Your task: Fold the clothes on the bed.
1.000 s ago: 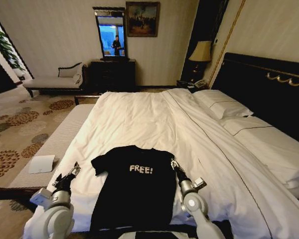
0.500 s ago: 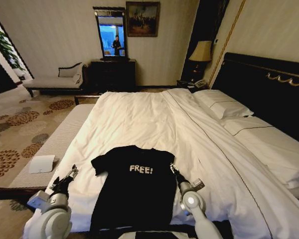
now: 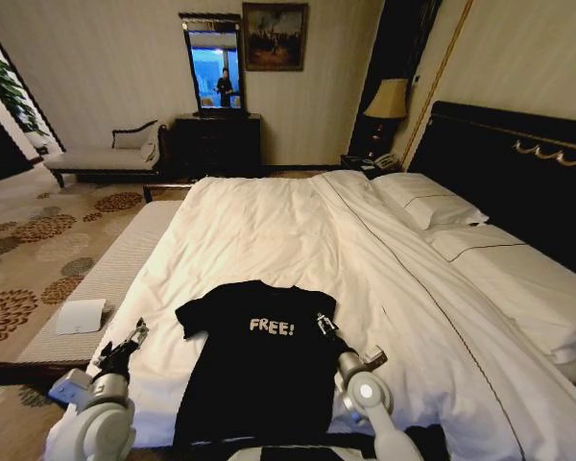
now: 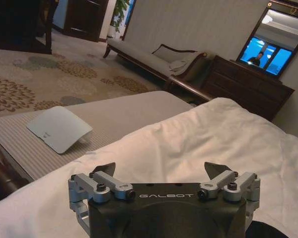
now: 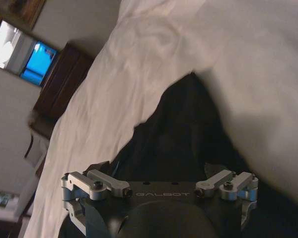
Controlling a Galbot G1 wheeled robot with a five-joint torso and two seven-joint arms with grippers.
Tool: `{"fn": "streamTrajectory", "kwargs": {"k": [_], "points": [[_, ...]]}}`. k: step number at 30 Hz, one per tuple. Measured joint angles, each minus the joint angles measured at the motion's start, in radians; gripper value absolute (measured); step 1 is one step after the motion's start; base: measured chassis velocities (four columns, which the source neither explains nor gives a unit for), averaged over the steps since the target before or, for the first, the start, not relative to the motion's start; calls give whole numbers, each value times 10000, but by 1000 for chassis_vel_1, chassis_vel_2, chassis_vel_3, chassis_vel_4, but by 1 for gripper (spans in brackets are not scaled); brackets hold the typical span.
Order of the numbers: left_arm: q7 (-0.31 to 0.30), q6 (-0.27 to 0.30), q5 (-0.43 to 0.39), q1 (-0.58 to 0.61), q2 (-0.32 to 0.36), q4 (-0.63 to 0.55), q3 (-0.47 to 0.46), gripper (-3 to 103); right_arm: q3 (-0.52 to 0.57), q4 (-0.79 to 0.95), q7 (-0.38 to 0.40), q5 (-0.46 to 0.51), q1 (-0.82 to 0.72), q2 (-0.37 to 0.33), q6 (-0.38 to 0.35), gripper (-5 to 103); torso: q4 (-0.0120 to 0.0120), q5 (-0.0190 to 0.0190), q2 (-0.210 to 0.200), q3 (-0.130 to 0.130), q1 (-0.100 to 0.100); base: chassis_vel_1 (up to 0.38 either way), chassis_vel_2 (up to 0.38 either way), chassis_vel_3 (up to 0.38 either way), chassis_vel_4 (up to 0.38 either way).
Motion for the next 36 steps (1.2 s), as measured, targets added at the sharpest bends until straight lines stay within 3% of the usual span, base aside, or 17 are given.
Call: {"fn": "streamTrajectory", "kwargs": {"k": [9,18,23,27,31,36], "points": [[9,-93,-153,89,70,234,-235,100,-708,920,-390,-906,-805,-227,-110,100,0,-1,0,0,-1,0,0,0,0],[-10,-66,-7,-144,64,285,-40,100,-178,957,28,-931,-373,-231,117,100,1,0,0,0,-1,0,0,0,0],[-65,90,168,-553,119,434,219,100,228,-25,303,-482,192,-147,139,100,3,2,-1,1,0,0,0,0,0],[-65,242,121,-927,254,758,311,100,478,-187,349,-854,135,-64,204,100,2,1,-1,1,0,0,0,0,0],[120,489,-587,-1536,550,1468,454,100,916,14,674,-1547,-51,135,533,100,1,0,-1,1,0,0,0,0,0],[1356,742,-2378,-2470,658,2905,735,100,1374,923,1300,-2112,-255,627,1071,100,-1,-1,-1,1,1,0,0,0,0]]}}
